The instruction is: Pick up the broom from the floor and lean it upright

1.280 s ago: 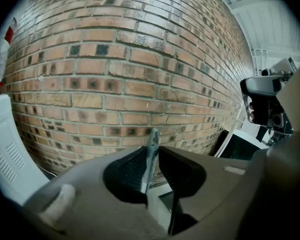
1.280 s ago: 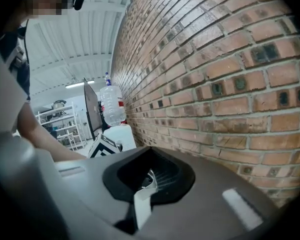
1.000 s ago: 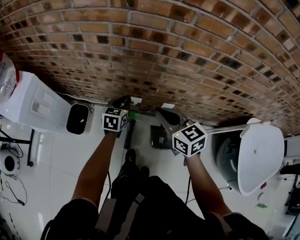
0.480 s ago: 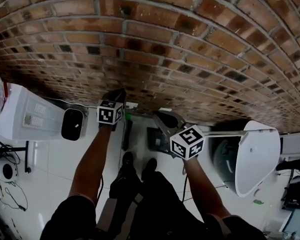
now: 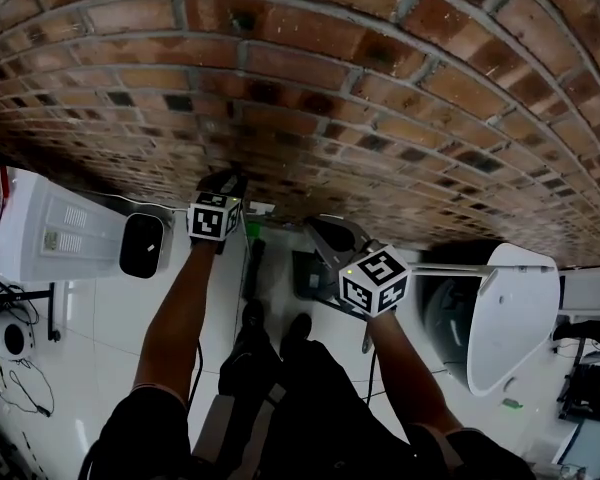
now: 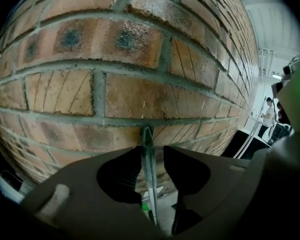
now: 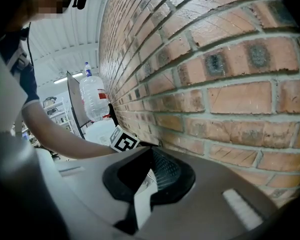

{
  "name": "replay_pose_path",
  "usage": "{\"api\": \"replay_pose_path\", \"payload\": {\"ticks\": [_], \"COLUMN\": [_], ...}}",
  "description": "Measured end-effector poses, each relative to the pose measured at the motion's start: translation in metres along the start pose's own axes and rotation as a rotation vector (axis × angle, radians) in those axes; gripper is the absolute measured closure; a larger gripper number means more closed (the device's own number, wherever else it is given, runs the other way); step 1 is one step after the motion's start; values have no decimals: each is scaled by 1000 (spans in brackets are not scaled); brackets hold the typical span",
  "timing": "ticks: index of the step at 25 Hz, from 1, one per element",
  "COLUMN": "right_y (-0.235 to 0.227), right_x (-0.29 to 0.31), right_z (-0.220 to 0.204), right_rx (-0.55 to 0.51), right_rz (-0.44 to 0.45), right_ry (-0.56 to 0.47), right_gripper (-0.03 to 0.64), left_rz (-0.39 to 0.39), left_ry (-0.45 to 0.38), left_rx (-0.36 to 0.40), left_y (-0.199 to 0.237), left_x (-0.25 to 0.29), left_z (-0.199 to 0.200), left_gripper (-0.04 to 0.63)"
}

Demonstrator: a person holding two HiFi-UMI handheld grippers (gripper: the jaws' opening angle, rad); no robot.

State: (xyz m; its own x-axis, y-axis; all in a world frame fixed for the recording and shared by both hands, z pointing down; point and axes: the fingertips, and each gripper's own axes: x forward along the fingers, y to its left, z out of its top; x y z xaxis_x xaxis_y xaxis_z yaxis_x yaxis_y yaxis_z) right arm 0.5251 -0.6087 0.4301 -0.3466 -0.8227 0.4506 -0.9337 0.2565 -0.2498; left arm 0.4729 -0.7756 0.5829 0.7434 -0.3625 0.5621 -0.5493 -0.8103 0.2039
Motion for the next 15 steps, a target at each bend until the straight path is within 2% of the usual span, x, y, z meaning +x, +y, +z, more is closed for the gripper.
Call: {"api": "replay_pose_path", "payload": {"ticks": [7,15], "right_y": [-1,12], "right_x": [-3,-6], "right_z": [-4,6], "right_rx": [3,-20], "right_rz": [1,14], "right_ry": [5,-19], "right_gripper": [614,614], "left_rz": [20,35], "left_ry": [-28,-75], "left_rx": [10,8], "left_y": [1,-1], "left_x": [-6,-35], "left_z": [8,23], "left_gripper": [416,416]}}
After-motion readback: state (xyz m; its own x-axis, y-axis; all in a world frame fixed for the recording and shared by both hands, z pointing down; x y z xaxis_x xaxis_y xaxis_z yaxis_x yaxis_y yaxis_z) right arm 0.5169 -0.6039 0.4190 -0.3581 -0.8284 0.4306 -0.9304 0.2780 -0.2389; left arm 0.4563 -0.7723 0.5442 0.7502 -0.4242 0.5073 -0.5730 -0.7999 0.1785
